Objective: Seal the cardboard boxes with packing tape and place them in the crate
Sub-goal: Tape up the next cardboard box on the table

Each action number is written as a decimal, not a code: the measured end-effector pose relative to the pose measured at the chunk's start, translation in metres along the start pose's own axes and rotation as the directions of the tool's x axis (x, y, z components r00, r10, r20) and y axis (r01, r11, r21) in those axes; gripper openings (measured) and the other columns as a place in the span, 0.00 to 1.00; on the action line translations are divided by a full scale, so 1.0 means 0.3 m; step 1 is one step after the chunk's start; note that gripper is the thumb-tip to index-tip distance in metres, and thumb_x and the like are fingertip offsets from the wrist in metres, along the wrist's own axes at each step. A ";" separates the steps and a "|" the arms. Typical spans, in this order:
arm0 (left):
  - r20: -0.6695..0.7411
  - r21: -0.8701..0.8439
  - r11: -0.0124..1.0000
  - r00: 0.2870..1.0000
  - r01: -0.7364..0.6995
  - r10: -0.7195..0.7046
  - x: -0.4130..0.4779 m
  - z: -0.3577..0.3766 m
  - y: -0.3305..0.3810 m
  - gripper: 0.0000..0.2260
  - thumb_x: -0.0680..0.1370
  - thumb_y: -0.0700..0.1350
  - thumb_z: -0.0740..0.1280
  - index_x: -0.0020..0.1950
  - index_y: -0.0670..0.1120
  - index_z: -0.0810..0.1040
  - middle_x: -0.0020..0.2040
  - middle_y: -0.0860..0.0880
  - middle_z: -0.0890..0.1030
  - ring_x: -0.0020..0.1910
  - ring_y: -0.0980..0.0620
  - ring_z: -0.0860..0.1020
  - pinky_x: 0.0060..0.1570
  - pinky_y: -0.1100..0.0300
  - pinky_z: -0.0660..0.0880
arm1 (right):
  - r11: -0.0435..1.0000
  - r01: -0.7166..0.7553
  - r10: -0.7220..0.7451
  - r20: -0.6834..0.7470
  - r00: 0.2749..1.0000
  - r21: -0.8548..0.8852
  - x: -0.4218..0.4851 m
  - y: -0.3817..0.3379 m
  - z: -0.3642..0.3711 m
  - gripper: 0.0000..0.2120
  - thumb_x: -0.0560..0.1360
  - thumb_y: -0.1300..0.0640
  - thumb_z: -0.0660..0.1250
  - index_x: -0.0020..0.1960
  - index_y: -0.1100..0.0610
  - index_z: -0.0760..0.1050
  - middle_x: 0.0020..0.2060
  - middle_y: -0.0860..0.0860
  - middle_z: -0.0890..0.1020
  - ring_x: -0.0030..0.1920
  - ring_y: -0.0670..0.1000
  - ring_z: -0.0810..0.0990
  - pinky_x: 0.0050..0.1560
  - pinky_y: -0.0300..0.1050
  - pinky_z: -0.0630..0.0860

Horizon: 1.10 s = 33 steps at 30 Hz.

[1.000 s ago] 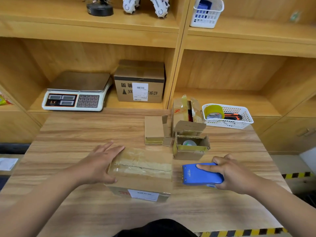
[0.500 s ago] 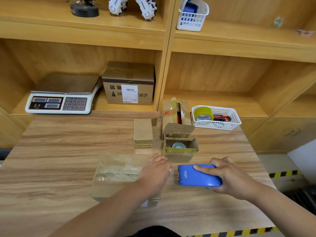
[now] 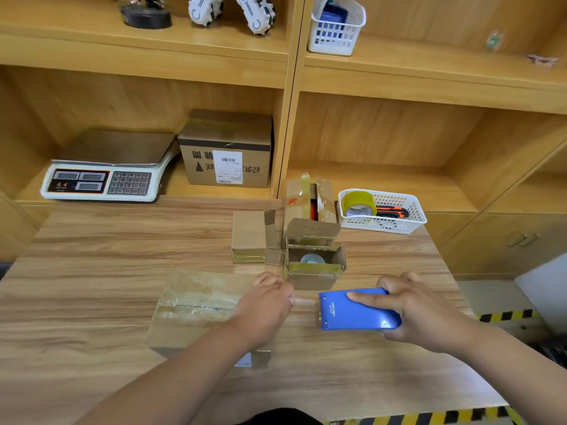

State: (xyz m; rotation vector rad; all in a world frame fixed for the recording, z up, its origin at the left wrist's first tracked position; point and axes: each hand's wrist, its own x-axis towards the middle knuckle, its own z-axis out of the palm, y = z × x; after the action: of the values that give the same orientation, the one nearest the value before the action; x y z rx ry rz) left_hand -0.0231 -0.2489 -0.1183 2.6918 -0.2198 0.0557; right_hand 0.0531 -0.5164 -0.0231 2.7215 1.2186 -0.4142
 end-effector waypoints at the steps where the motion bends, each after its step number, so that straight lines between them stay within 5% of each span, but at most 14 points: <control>1: 0.004 -0.002 1.000 1.000 0.017 -0.017 0.000 -0.001 0.002 0.07 0.81 0.44 0.55 0.53 0.48 0.72 0.55 0.50 0.75 0.61 0.52 0.64 0.59 0.64 0.63 | 1.000 0.000 0.000 0.011 1.000 -0.015 0.006 -0.009 0.001 0.37 0.74 0.39 0.64 0.63 0.22 0.36 0.47 0.40 0.63 0.48 0.48 0.60 0.43 0.36 0.53; 4: 0.015 0.003 0.999 0.999 0.049 -0.049 0.001 -0.008 0.013 0.09 0.82 0.47 0.53 0.51 0.49 0.72 0.53 0.50 0.74 0.60 0.52 0.65 0.60 0.58 0.66 | 0.998 -0.008 0.010 0.036 0.999 -0.058 0.022 -0.040 0.011 0.36 0.73 0.37 0.63 0.67 0.24 0.39 0.46 0.43 0.63 0.45 0.49 0.58 0.43 0.43 0.52; 9: -0.056 0.028 0.998 0.997 0.052 -0.050 0.007 -0.006 0.027 0.06 0.80 0.45 0.56 0.48 0.49 0.71 0.51 0.50 0.75 0.57 0.52 0.66 0.58 0.65 0.59 | 0.989 0.008 -0.001 0.044 0.999 -0.150 0.058 -0.111 0.030 0.36 0.71 0.32 0.62 0.73 0.32 0.49 0.45 0.46 0.62 0.42 0.49 0.55 0.42 0.46 0.49; 15: -0.091 0.076 0.996 0.995 0.047 -0.040 0.016 -0.002 0.022 0.06 0.78 0.44 0.60 0.47 0.45 0.75 0.51 0.49 0.75 0.58 0.51 0.66 0.57 0.65 0.59 | 0.984 -0.003 0.001 -0.013 1.000 -0.181 0.101 -0.209 0.047 0.35 0.71 0.31 0.60 0.74 0.40 0.56 0.51 0.51 0.73 0.52 0.54 0.73 0.48 0.49 0.54; 24: -0.077 0.167 0.985 0.996 0.051 -0.038 0.019 -0.001 0.027 0.07 0.77 0.44 0.60 0.47 0.45 0.77 0.51 0.49 0.75 0.56 0.50 0.67 0.56 0.64 0.59 | 0.979 -0.061 0.043 -0.098 0.994 -0.194 0.147 -0.296 0.049 0.25 0.70 0.39 0.63 0.65 0.43 0.71 0.45 0.52 0.77 0.47 0.55 0.77 0.43 0.50 0.55; 33: -0.099 0.150 0.987 0.994 0.053 -0.038 0.010 -0.014 0.046 0.08 0.78 0.42 0.59 0.47 0.43 0.76 0.50 0.47 0.75 0.56 0.49 0.67 0.53 0.65 0.60 | 0.980 -0.057 0.048 -0.056 0.997 -0.189 0.196 -0.300 0.033 0.23 0.69 0.34 0.62 0.59 0.43 0.75 0.43 0.48 0.79 0.47 0.53 0.77 0.49 0.51 0.62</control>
State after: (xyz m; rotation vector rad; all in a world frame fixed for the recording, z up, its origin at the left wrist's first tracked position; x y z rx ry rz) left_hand -0.0224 -0.2597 -0.1085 2.8363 -0.1288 0.1954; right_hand 0.0214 -0.4169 -0.0509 2.6080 1.1317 -0.2107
